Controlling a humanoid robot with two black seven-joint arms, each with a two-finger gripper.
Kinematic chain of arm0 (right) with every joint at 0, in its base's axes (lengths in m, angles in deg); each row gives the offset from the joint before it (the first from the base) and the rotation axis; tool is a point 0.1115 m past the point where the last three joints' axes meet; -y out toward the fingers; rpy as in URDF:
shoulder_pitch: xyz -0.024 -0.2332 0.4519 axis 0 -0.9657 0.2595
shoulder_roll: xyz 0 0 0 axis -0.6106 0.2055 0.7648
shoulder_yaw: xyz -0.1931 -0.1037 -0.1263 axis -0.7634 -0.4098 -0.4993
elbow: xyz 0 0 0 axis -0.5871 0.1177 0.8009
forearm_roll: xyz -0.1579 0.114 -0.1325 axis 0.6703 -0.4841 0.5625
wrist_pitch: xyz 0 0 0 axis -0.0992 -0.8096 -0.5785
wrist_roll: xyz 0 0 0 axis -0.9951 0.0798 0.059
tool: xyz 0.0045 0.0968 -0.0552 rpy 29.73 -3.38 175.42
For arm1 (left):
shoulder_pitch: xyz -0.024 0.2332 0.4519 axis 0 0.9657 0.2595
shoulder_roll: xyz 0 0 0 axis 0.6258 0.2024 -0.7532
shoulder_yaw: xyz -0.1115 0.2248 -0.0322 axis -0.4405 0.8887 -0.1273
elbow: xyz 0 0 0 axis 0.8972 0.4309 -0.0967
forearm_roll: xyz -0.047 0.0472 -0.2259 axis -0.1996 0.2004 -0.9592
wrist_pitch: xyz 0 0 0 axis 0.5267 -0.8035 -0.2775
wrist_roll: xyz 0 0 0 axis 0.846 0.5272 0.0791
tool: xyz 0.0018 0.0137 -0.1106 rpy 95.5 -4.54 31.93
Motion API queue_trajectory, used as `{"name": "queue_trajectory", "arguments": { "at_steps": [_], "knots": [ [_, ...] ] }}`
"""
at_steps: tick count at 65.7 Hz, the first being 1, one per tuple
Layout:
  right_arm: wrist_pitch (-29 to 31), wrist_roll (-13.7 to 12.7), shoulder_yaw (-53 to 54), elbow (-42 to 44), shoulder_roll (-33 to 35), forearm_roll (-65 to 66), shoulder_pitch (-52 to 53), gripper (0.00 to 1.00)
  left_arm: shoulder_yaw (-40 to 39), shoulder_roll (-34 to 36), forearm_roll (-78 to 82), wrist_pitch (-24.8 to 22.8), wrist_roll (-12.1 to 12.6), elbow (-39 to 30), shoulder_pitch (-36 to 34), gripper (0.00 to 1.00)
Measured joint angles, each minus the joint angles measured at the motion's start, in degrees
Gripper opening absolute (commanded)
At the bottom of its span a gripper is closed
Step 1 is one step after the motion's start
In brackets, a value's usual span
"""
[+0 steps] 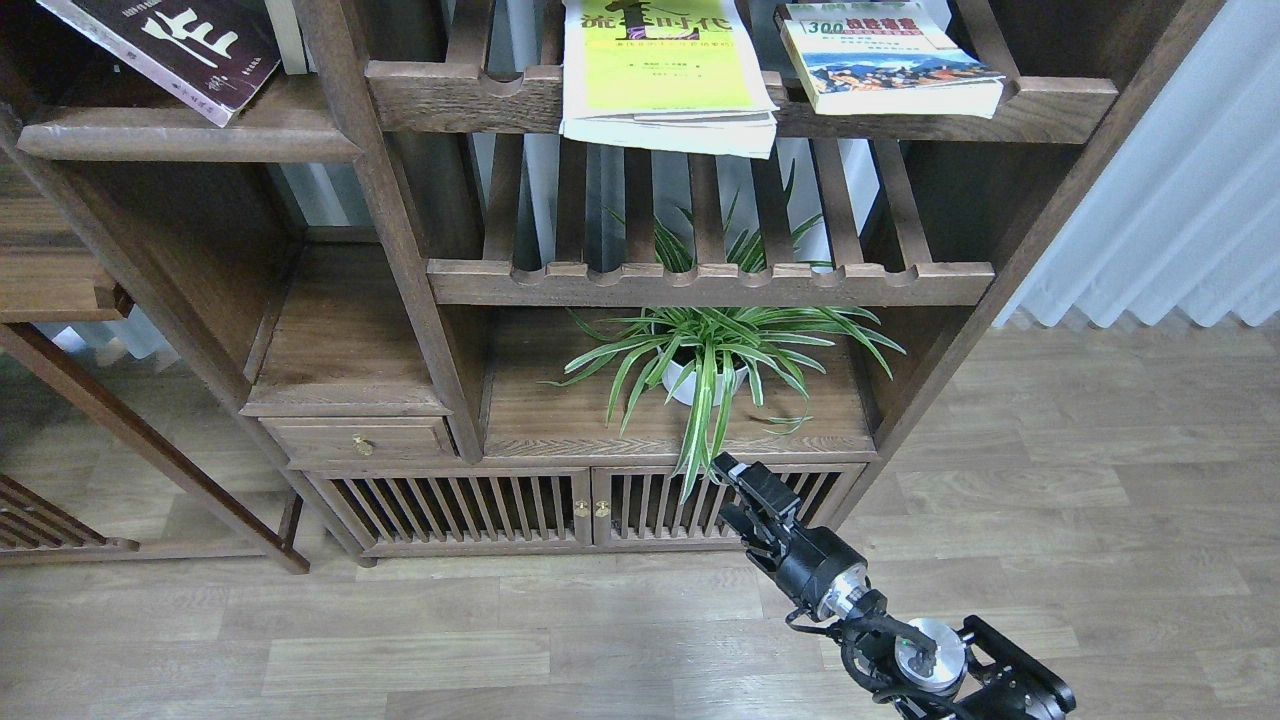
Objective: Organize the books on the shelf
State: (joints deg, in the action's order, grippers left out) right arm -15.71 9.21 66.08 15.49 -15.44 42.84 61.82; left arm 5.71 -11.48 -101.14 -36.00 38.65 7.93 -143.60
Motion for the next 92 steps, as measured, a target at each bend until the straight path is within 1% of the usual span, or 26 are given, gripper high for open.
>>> {"name": "queue_trajectory", "arguments": {
  "at_steps": [11,18,19,28,45,58,68,69,78,92],
  "knots": [
    [0.00,0.00,0.00,0.00,0.00,0.04,0.04,0.99,-0.35,-6.92,-0.09,0.00,0.00,0.15,-0.04,1.00],
    [0.00,0.00,0.06,0.00,0.00,0.04,0.04,0.99,-1.78,-12.08,-0.01,0.00,0.00,0.31,-0.10,1.00],
    [0.00,0.00,0.26,0.00,0.00,0.04,0.04,0.99,-2.77,-14.62,0.24,0.00,0.00,0.45,-0.11,1.00],
    [-0.05,0.01,1.30,0.00,-0.01,0.02,0.05,0.99,-4.37,-19.98,0.74,-0.01,0.00,0.59,-0.51,1.00],
    [-0.17,0.00,1.73,0.00,0.00,0.06,0.05,0.99,-4.88,-28.74,1.23,0.00,0.00,0.86,-1.63,1.00],
    [-0.18,0.00,2.21,0.00,0.00,0.08,0.04,0.99,-4.89,-33.49,1.72,0.00,0.00,0.89,-1.13,1.00],
    [-0.26,0.00,2.43,0.03,0.00,0.08,0.04,0.99,-4.87,-37.58,1.75,0.00,0.00,0.96,0.63,1.00],
    [-0.27,0.00,2.52,0.06,0.00,0.08,0.12,0.99,-4.81,-38.91,1.76,0.00,0.00,0.98,1.44,1.00],
    [-0.27,0.00,4.06,0.05,0.00,0.01,0.59,0.99,-4.69,-42.70,1.80,0.00,0.02,1.00,4.32,1.00],
    [-0.14,0.00,6.31,-0.07,0.00,-0.02,1.63,0.99,-4.70,-44.09,1.94,0.00,0.01,1.04,9.87,1.00]
  ]
}}
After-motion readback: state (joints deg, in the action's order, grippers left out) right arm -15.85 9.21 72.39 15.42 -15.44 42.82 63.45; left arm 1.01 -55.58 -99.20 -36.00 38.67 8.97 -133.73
